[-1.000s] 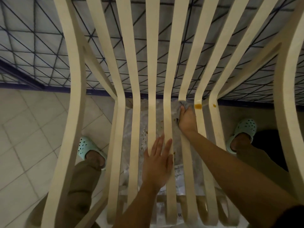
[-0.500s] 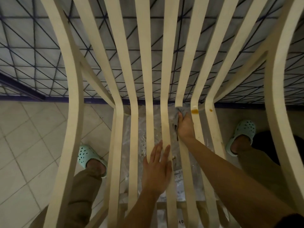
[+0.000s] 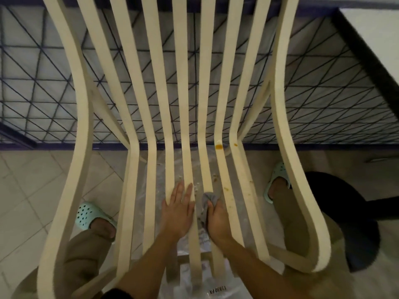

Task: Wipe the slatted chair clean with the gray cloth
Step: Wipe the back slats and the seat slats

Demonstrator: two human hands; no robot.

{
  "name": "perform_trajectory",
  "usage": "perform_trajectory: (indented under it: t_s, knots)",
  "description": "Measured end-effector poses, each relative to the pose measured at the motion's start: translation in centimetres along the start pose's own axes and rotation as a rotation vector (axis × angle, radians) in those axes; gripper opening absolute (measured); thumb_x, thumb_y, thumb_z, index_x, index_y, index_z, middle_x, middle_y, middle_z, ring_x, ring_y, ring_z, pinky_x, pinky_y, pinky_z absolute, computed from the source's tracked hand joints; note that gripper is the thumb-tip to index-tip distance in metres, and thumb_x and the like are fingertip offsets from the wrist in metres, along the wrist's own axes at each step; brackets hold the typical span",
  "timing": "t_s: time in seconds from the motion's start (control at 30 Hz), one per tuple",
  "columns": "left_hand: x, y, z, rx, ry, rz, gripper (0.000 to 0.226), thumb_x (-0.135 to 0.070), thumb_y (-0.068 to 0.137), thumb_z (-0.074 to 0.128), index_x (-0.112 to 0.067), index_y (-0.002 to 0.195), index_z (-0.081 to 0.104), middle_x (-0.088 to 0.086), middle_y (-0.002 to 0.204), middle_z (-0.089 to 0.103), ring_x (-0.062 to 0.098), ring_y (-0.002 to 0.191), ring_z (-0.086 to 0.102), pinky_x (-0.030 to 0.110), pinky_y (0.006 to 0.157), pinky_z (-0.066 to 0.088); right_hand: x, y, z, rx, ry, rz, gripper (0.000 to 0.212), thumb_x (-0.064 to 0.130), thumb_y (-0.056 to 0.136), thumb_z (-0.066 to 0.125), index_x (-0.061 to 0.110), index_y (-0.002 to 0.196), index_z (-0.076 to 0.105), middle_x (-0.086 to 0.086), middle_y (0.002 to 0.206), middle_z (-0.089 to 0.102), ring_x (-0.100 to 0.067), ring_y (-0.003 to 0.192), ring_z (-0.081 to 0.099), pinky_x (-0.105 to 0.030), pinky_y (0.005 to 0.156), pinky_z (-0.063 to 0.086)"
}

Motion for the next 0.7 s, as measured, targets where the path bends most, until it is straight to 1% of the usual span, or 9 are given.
perform_trajectory:
  t_s: [0.07, 0.17, 0.3, 0.37, 0.43, 0.53, 0.63, 0.67, 0.7]
  knots:
    - [-0.5, -1.1, 0.3, 0.04, 0.01, -0.002, 0.061, -0.053, 0.095, -0.003, -0.034, 0.152, -0.012, -0.007, 0.159, -0.02, 0.009, 0.144, -0.022, 0.054, 0.116, 0.007, -1.0, -1.5, 0.0, 0.018, -0.014, 0.045, 0.056, 0.064, 0.092, 0.032, 0.014, 0.107, 0.052, -0.01, 0.097, 0.063, -0.027, 0.086, 0.064, -0.045, 0.081, 0.055]
    - [-0.9, -3.8, 1.2, 0.087, 0.028, -0.029, 0.057, -0.052, 0.1, 0.006, -0.036, 0.148, -0.021, -0.005, 0.159, -0.022, 0.011, 0.143, -0.026, 0.054, 0.116, 0.0, -1.3, -3.6, -0.7, 0.006, -0.159, 0.047, 0.022, 0.035, 0.103, 0.035, 0.018, 0.103, 0.048, -0.007, 0.094, 0.062, -0.019, 0.083, 0.062, -0.033, 0.077, 0.053]
    - [-1.2, -6.2, 1.6, 0.125, 0.029, -0.028, 0.059, -0.056, 0.099, 0.006, -0.038, 0.147, -0.023, -0.006, 0.159, -0.022, 0.011, 0.144, -0.026, 0.053, 0.116, 0.0, -3.0, -4.9, -0.8, 0.053, -0.195, 0.103, 0.021, 0.031, 0.104, 0.033, 0.016, 0.096, 0.046, -0.001, 0.075, 0.051, -0.014, 0.068, 0.056, -0.025, 0.06, 0.049]
    - [-1.4, -6.9, 1.6, 0.132, 0.017, -0.027, 0.058, -0.057, 0.099, 0.005, -0.039, 0.148, -0.02, -0.008, 0.159, -0.022, 0.01, 0.143, -0.027, 0.055, 0.116, 0.0, -4.2, -5.7, -0.9, 0.057, -0.093, 0.176, 0.027, 0.029, 0.105, 0.034, 0.014, 0.087, 0.048, 0.0, 0.071, 0.05, -0.011, 0.061, 0.052, -0.016, 0.05, 0.042]
    - [-1.7, -7.4, 1.6, 0.141, 0.012, -0.03, 0.059, -0.057, 0.098, 0.006, -0.038, 0.149, -0.018, -0.009, 0.158, -0.023, 0.009, 0.14, -0.028, 0.055, 0.116, 0.0, -5.2, -6.7, -0.7, 0.083, -0.09, 0.175, 0.028, 0.031, 0.104, 0.036, 0.013, 0.089, 0.053, -0.006, 0.078, 0.058, -0.015, 0.069, 0.059, -0.018, 0.059, 0.048]
    - [-1.7, -8.0, 1.7, 0.17, -0.038, -0.035, 0.062, -0.061, 0.097, 0.007, -0.04, 0.149, -0.019, -0.011, 0.157, -0.026, 0.008, 0.139, -0.029, 0.055, 0.116, 0.0, -6.5, -7.0, -0.4, 0.055, -0.005, 0.132, 0.042, 0.04, 0.102, 0.037, 0.006, 0.108, 0.062, -0.017, 0.093, 0.067, -0.028, 0.087, 0.066, -0.038, 0.079, 0.055]
    - [-1.8, -8.6, 2.1, 0.234, -0.022, -0.047, 0.07, -0.067, 0.089, -0.001, -0.038, 0.149, -0.019, -0.012, 0.153, -0.031, 0.006, 0.135, -0.032, 0.055, 0.116, 0.0, -9.4, -6.2, 0.8, 0.069, 0.111, 0.18, 0.044, 0.037, 0.103, 0.035, 0.006, 0.117, 0.062, -0.026, 0.1, 0.065, -0.038, 0.095, 0.064, -0.041, 0.083, 0.053]
    - [-1.9, -8.8, 2.0, 0.249, -0.01, -0.053, 0.07, -0.066, 0.09, 0.001, -0.037, 0.149, -0.019, -0.012, 0.152, -0.031, 0.004, 0.134, -0.032, 0.055, 0.116, 0.001, -9.1, -6.1, 0.7, 0.053, 0.051, 0.164, 0.042, 0.036, 0.103, 0.037, 0.006, 0.122, 0.059, -0.028, 0.106, 0.064, -0.042, 0.1, 0.063, -0.041, 0.085, 0.053]
    - [-2.1, -8.9, 1.9, 0.253, -0.005, -0.053, 0.067, -0.064, 0.094, 0.006, -0.036, 0.15, -0.017, -0.012, 0.153, -0.031, 0.003, 0.134, -0.031, 0.054, 0.116, 0.003, -7.8, -7.1, 0.6, 0.071, 0.077, 0.175, 0.043, 0.036, 0.102, 0.038, 0.005, 0.125, 0.057, -0.028, 0.108, 0.063, -0.042, 0.101, 0.062, -0.034, 0.084, 0.054]
Point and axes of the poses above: each hand's wrist, its own y-axis towards the middle knuckle, its own z-axis out of the palm, x = y × z, the point moved 8 cm from there along y, towards the middle knuckle
